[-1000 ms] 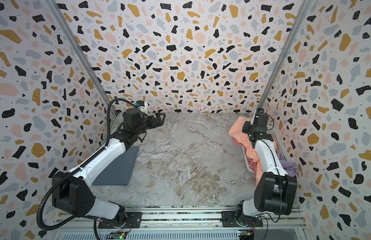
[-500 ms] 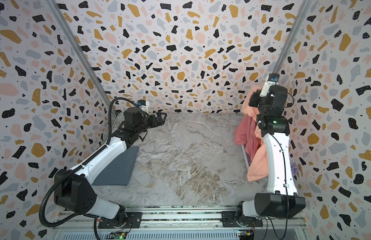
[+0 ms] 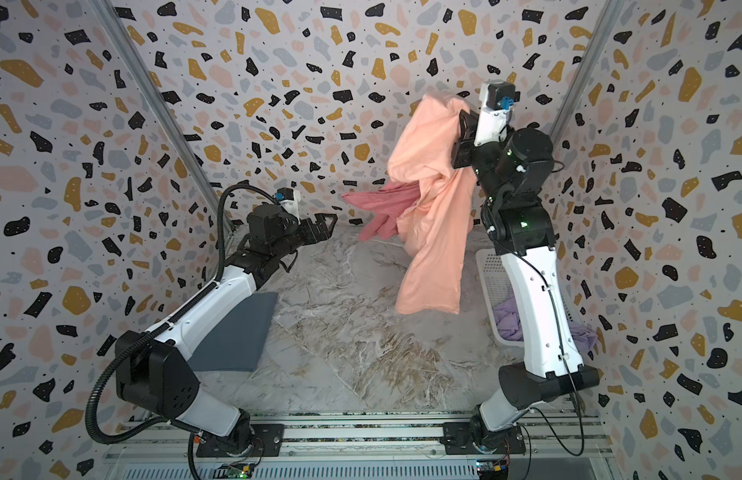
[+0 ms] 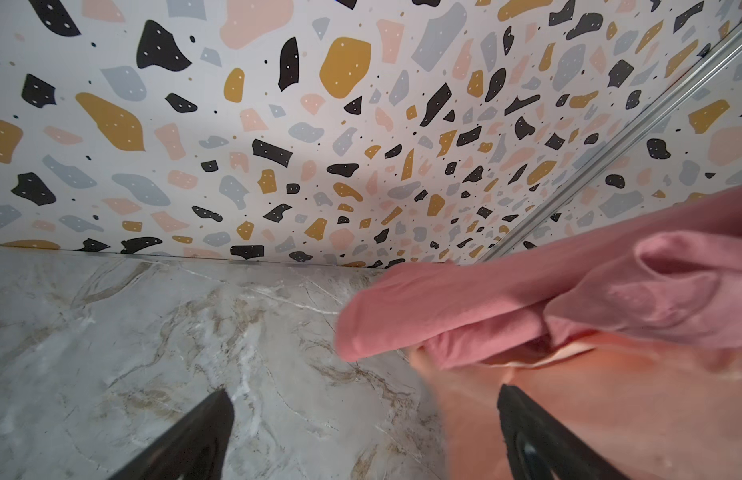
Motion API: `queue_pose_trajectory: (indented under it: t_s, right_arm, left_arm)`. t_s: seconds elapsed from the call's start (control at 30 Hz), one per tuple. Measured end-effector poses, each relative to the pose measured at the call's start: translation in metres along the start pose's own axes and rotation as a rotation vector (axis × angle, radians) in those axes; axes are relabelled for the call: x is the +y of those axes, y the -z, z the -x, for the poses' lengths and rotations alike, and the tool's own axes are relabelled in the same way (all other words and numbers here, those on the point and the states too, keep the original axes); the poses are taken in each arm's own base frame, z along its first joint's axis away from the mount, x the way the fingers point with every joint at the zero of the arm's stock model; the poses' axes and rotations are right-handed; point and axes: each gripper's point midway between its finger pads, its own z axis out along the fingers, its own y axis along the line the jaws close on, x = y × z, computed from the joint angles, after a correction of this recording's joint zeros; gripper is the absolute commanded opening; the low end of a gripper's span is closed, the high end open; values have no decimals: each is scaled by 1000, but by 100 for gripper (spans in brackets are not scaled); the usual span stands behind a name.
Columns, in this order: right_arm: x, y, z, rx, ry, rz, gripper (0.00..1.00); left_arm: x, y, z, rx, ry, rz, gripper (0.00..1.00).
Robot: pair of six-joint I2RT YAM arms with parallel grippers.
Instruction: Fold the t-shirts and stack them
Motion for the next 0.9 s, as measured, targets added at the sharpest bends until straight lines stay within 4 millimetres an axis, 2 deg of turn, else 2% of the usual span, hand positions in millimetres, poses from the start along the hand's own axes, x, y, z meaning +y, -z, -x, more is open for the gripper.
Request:
queue_pose_trajectory:
  t_s: [0.13, 0.23, 0.47, 0.57, 0.67, 0.7, 0.77, 0.8, 0.9]
  right_arm:
    - [-37, -22, -49, 107, -13, -64, 0]
    - [-56, -23, -66, 148, -37, -92, 0]
    - [-42, -15, -71, 167, -58, -57, 0]
    - [-53, -11, -66, 161, -2, -115, 0]
    - [-87, -2, -51, 143, 91, -238, 0]
    - [-106, 5, -41, 128, 120, -297, 0]
    - [-150, 24, -21, 95, 174, -427, 0]
    - [-176, 40, -6, 72, 203, -511, 0]
    - [-227, 82, 22, 32, 268, -695, 0]
  left_arm:
    - [-1, 0, -1, 3, 0, -7, 100]
    - [-1, 0, 0, 2, 1, -6, 100]
    - [1, 0, 1, -4, 2, 8, 100]
    - [2, 0, 1, -5, 8, 11, 100]
    - [2, 0, 1, -5, 15, 11, 100]
    - [2, 0, 1, -5, 16, 11, 100]
    - [2, 0, 1, -5, 23, 10, 100]
    - [2, -1, 0, -4, 26, 10, 100]
    - [3, -4, -3, 4, 32, 6, 100]
